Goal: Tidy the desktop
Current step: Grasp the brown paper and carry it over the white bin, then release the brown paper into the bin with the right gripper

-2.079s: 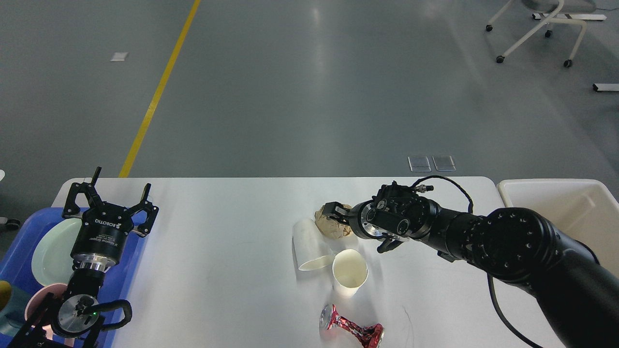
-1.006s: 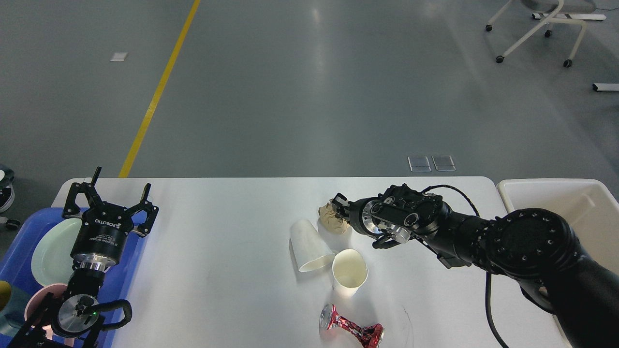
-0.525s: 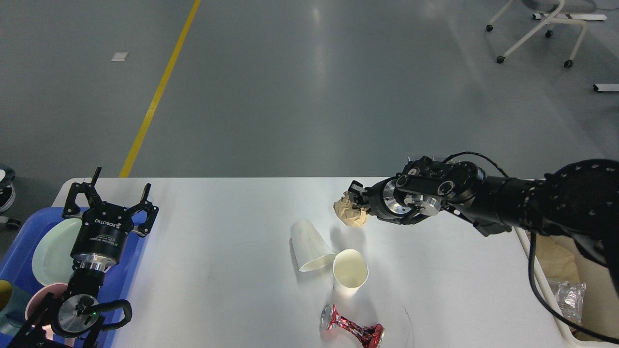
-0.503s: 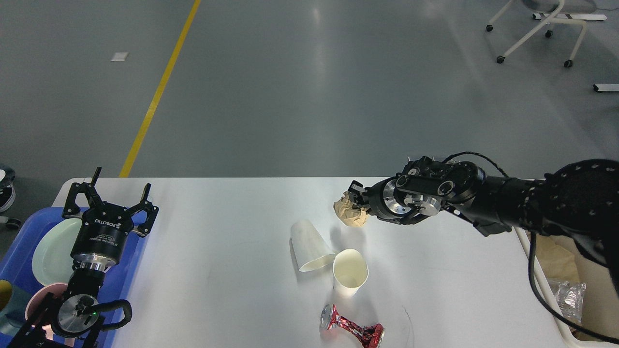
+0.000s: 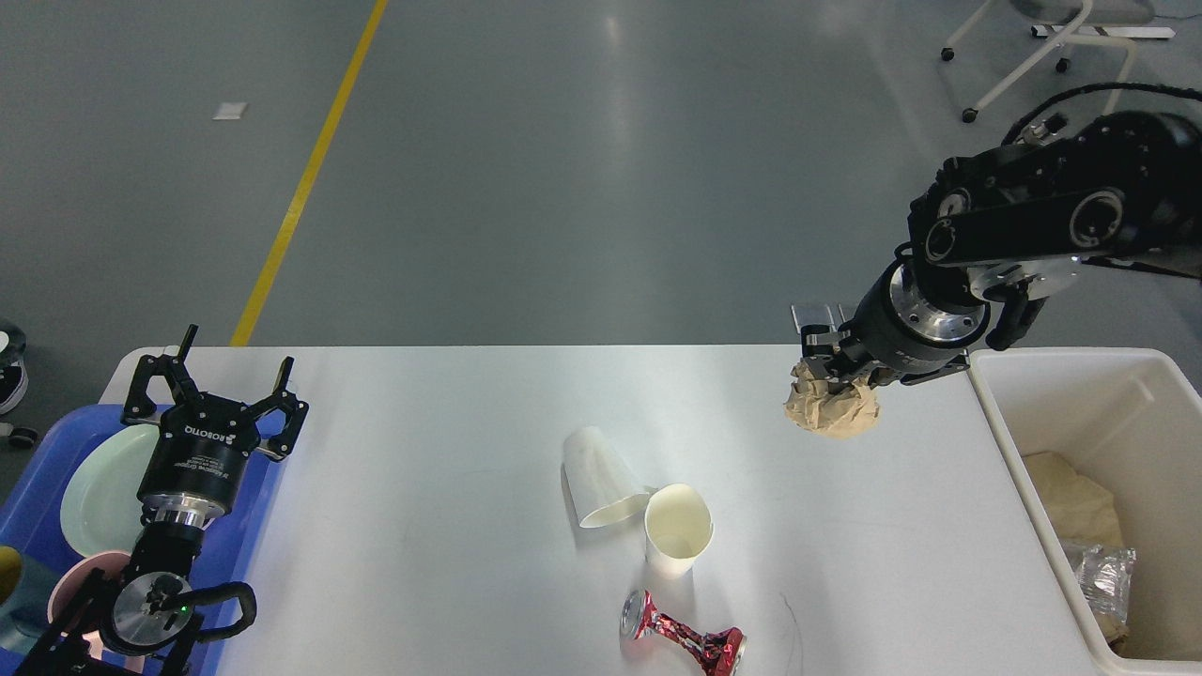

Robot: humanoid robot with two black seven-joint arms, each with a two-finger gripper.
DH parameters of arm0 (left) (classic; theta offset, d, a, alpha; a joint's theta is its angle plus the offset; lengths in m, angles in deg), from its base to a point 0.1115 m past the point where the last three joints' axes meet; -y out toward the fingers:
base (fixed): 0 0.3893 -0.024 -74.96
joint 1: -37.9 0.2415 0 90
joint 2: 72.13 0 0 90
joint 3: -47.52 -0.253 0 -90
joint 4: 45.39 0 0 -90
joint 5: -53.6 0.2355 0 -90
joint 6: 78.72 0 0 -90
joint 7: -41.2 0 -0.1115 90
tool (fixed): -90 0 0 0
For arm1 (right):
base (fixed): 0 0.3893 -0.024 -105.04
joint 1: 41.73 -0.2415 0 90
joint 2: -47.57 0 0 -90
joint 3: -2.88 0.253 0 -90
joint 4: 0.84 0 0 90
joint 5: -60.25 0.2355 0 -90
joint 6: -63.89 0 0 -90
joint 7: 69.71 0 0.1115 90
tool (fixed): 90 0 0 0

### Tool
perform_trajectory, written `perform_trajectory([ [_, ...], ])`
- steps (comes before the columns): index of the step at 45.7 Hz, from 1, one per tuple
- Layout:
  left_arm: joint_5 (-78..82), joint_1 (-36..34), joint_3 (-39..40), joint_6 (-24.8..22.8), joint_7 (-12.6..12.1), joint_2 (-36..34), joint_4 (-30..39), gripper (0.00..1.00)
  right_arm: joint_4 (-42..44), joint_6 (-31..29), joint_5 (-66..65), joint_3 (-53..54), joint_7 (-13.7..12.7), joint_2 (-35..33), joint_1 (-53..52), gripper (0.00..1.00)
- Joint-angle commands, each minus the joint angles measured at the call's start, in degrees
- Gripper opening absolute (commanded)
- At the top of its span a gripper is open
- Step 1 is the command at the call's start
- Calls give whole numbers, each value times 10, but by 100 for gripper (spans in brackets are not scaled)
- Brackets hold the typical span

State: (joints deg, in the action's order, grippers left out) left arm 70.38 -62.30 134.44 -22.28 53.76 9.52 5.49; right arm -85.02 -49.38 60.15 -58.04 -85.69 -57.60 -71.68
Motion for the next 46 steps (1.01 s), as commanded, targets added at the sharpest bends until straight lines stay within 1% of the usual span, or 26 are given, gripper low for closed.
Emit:
perform_trajectory([
  [1,0,0,0,1,0,0,0,96,-31,-5,-1,-18,0,-13,-22,0],
  [8,0,0,0,0,0,0,0,96,-31,0,0,-30,0,-35,-19,0],
  [13,0,0,0,1,1,0,0,96,-27,5,-2,-57,0,-66,-12,0],
  [19,0,1,0,0,1,0,0,96,-6,7,-13,-87,1,-134,9,0],
  [26,0,1,0,0,1,0,0,96,49,8,-78,-91,1,-223,60,0],
  [31,0,1,0,0,1,0,0,96,108,11,-121,-80,2,-284,108,0],
  [37,0,1,0,1,2,0,0,96,181,17,-148,-29,2,-344,200,0],
  [38,0,1,0,0,2,0,0,96,216,28,-165,6,3,-350,253,0],
  [46,0,1,0,1,2,0,0,96,326,69,-177,153,4,-347,455,0],
])
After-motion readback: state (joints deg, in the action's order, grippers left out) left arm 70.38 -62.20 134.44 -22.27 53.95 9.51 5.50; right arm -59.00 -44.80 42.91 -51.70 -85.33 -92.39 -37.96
